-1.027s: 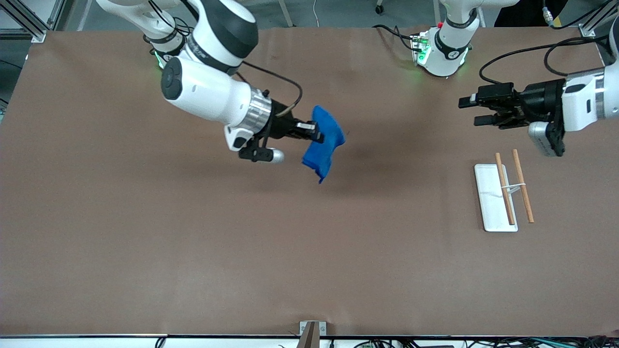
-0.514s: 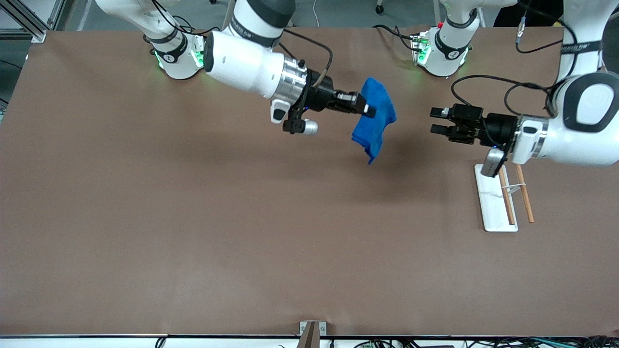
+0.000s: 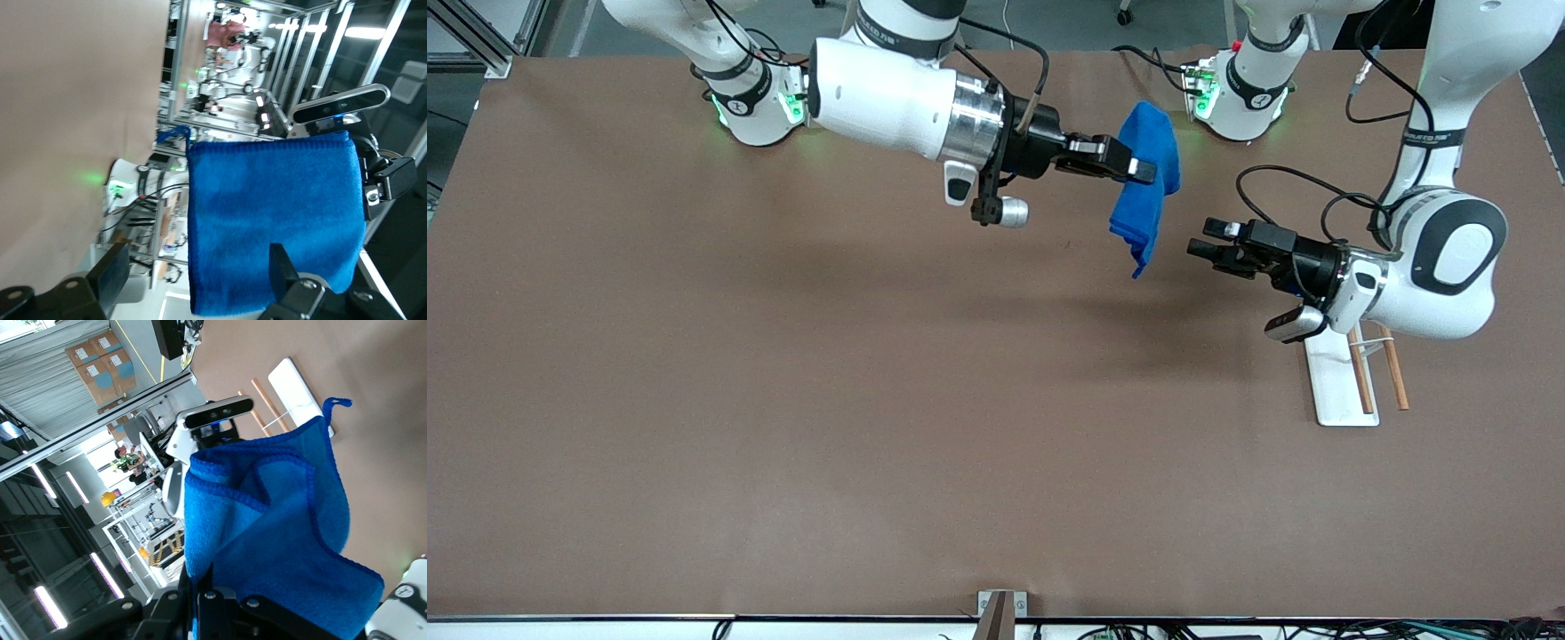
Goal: Right arm passes towel to left arm to hang
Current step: 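Bring the towel to the left gripper and grasp it with the left gripper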
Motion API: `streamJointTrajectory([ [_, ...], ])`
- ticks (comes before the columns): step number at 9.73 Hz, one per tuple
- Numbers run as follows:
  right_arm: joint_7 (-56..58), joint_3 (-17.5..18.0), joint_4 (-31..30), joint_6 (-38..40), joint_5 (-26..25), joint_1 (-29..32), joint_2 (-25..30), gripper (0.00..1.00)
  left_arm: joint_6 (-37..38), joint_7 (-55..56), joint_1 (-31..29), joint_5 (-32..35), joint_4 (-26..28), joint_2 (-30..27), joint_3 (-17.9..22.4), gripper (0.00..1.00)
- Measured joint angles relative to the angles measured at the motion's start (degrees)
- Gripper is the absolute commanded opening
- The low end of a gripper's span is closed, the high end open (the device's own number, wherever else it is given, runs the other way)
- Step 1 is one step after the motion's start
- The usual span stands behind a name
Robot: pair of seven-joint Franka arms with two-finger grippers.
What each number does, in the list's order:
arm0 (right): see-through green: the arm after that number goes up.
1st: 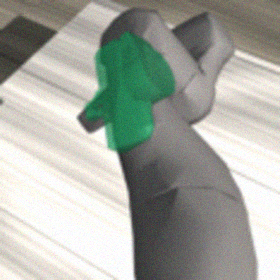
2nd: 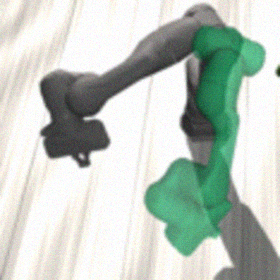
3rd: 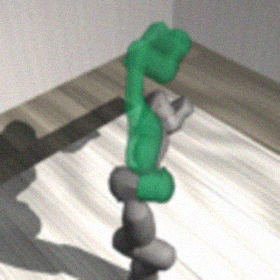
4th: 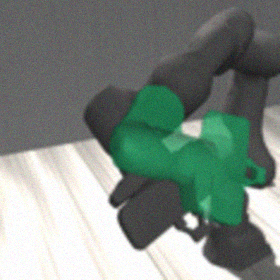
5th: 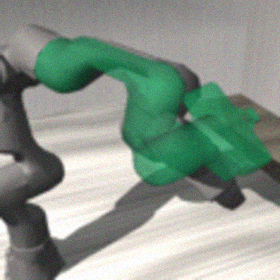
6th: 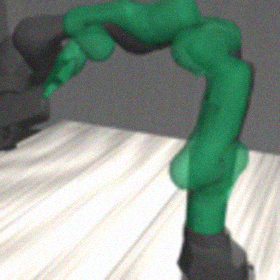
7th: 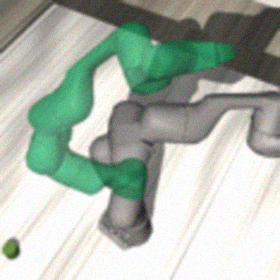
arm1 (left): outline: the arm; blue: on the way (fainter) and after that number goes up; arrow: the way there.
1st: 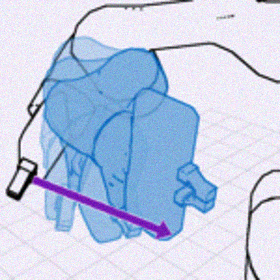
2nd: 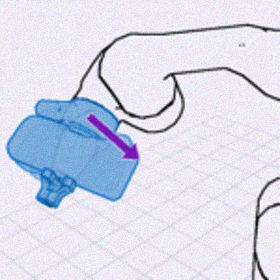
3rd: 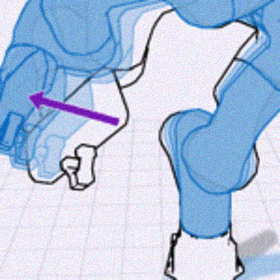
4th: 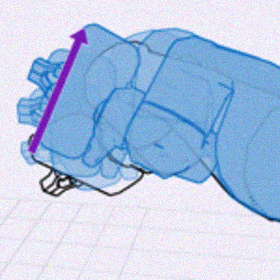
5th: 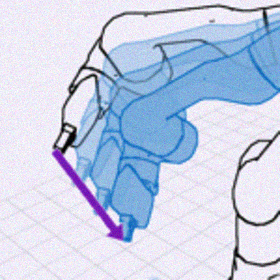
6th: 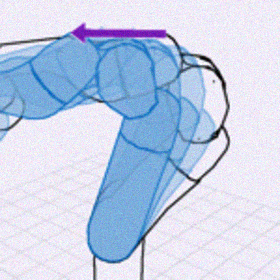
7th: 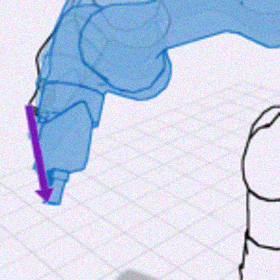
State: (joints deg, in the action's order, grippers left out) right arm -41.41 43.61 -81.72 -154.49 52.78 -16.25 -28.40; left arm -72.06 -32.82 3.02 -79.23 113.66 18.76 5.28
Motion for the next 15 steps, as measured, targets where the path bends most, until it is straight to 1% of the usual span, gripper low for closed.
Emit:
streamJointTrajectory([
  [1,0.0,0.0,1.4,0.0,0.2,-0.7,-1.4,0.02,0.5,-1.8,0.0,-2.7,1.9,0.0,-0.2,0.91],
  [2,0.0,0.0,2.7,0.0,0.3,-1.5,-2.5,0.02,1.0,-3.4,0.0,-6.5,3.8,0.0,-0.5,0.88],
  [4,0.0,0.0,4.6,-0.5,0.3,-2.7,-3.7,0.02,1.4,-5.3,0.1,-13.1,7.2,-0.6,-2.1,0.84],
  [5,0.0,0.0,5.0,-1.4,0.3,-3.1,-3.8,0.02,1.4,-6.4,0.1,-14.7,8.3,-1.0,-2.7,0.80],
  [7,0.0,0.1,5.5,-2.5,0.3,-3.8,-3.8,0.02,1.4,-8.9,0.1,-15.7,10.1,-1.4,-3.1,0.70],
  [9,0.0,0.1,5.5,-3.3,0.3,-4.2,-3.8,0.02,1.4,-9.7,0.1,-17.3,10.7,-1.5,-3.2,0.67],
  [11,0.0,0.1,5.5,-3.5,0.3,-4.3,-3.8,0.02,1.4,-9.8,-0.2,-19.8,10.9,-2.2,-3.2,0.60],
  [12,0.0,0.1,5.5,-3.5,0.3,-4.3,-3.9,0.02,1.4,-10.1,-0.3,-21.5,11.0,-2.7,-3.2,0.48],
  [13,0.0,0.1,5.5,-3.5,0.3,-4.3,-3.9,0.03,1.4,-10.9,-0.3,-22.4,11.3,-2.9,-3.2,0.33],
  [14,0.0,0.1,5.5,-3.5,0.3,-4.3,-3.9,0.03,1.4,-11.7,-0.3,-22.5,11.5,-3.0,-3.2,0.21],
  [15,0.0,0.1,5.6,-3.5,0.3,-4.5,-3.9,0.03,1.4,-12.2,-0.4,-22.6,11.7,-3.3,-3.1,0.15],
])
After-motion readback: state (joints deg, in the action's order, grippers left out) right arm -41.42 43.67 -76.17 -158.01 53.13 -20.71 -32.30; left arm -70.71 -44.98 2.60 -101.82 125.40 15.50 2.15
